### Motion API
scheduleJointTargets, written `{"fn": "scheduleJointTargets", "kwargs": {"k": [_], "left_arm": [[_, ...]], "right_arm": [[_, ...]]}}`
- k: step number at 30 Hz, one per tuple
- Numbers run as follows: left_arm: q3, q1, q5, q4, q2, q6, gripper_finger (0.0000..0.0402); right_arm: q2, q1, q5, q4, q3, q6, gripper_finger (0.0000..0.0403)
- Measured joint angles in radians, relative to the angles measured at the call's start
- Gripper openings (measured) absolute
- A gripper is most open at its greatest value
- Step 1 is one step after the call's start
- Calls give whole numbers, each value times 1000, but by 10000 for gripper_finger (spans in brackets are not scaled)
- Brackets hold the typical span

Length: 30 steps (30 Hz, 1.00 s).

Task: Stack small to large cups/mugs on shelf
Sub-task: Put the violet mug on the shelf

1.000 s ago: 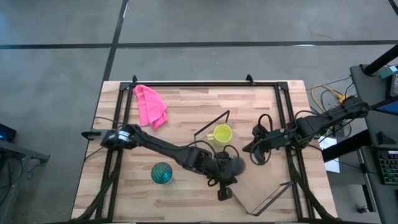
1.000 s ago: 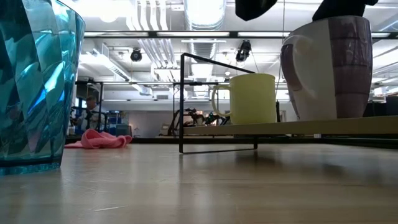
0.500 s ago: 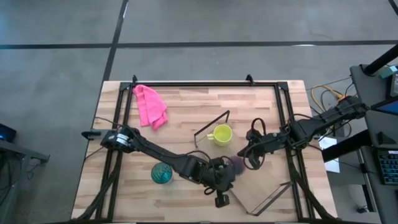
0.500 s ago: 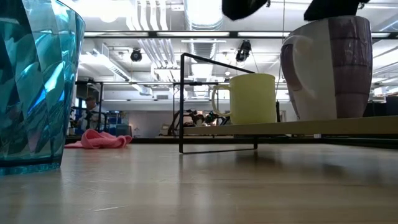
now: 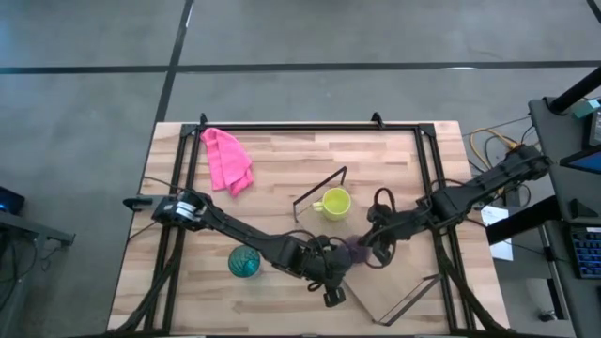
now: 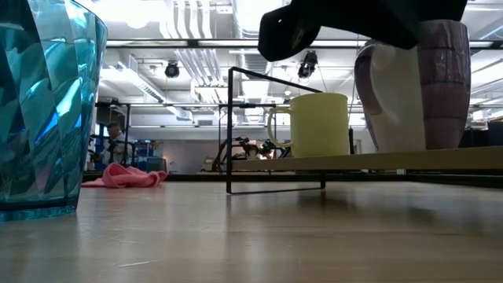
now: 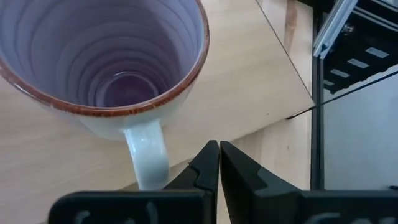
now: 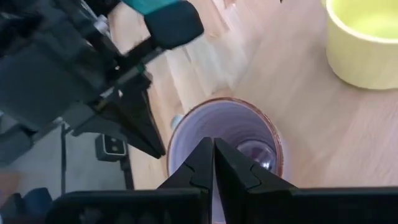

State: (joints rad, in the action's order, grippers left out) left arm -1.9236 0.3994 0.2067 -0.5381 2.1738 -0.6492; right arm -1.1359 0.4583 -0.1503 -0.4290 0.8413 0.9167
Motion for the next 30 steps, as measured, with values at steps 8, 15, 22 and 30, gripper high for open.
{"fn": "scheduleJointTargets", "kwargs": {"k": [8,15,22,30], "left_arm": [[1,-20,19,-5,0,10,0],[10,-43,36,-22,0,32,0],[13,-58,36,-21,0,61,0],[14,-81,37,-18,0,63,0]], "right_arm": [[-64,0,8,-1,0,34,9],[-83,0,19,-2,0,45,8],[-83,0,19,-36,-1,73,8],[-83,0,19,-81,-1,78,9]]}}
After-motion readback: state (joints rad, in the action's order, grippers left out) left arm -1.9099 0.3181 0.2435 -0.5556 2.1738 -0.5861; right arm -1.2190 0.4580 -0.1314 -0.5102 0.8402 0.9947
